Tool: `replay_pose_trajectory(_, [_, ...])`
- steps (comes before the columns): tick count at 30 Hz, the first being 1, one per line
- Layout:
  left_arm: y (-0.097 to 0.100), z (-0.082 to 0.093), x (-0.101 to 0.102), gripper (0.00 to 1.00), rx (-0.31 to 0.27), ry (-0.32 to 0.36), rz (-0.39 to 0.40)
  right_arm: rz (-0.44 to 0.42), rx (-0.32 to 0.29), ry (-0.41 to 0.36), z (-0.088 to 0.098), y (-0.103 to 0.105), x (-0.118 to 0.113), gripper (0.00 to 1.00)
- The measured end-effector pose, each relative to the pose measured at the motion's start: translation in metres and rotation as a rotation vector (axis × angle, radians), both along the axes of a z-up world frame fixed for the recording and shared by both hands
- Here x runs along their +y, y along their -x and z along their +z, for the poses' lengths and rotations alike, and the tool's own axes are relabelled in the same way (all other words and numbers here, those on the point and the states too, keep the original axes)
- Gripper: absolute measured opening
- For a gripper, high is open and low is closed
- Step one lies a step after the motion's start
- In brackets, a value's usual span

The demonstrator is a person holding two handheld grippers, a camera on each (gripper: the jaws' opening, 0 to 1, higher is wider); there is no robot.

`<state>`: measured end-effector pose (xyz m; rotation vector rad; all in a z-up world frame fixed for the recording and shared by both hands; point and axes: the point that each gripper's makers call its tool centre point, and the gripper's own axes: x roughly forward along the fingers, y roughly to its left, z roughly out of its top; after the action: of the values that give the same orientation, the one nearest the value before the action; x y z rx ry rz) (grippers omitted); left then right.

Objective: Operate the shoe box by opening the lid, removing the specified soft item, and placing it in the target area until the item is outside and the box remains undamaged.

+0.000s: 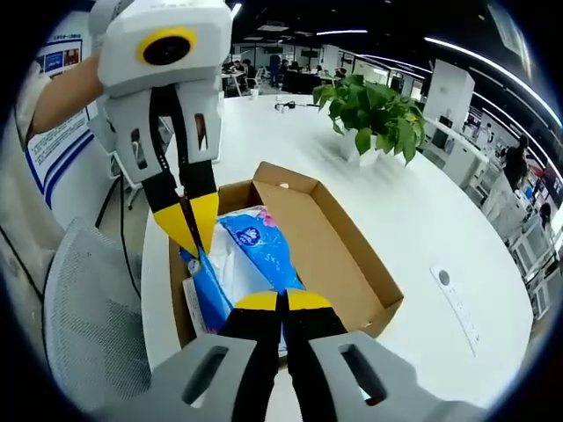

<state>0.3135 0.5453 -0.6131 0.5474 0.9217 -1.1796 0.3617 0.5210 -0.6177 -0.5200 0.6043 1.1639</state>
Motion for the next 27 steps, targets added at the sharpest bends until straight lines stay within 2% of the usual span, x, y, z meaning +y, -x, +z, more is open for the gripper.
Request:
replay_pose_trajectory(12, [0.003, 0.015, -0.039, 0.00, -0.007, 0.008, -0.051, -0.004, -0.009, 0.020, 0.015, 0.002, -0.039, 0.00])
replay_pose_trajectory(27, [0.001, 0.010, -0.104, 0.00, 0.002, 0.010, -0.138, -0.069, 0.009, 0.053, 0.009, 0.001, -0.106, 0.00])
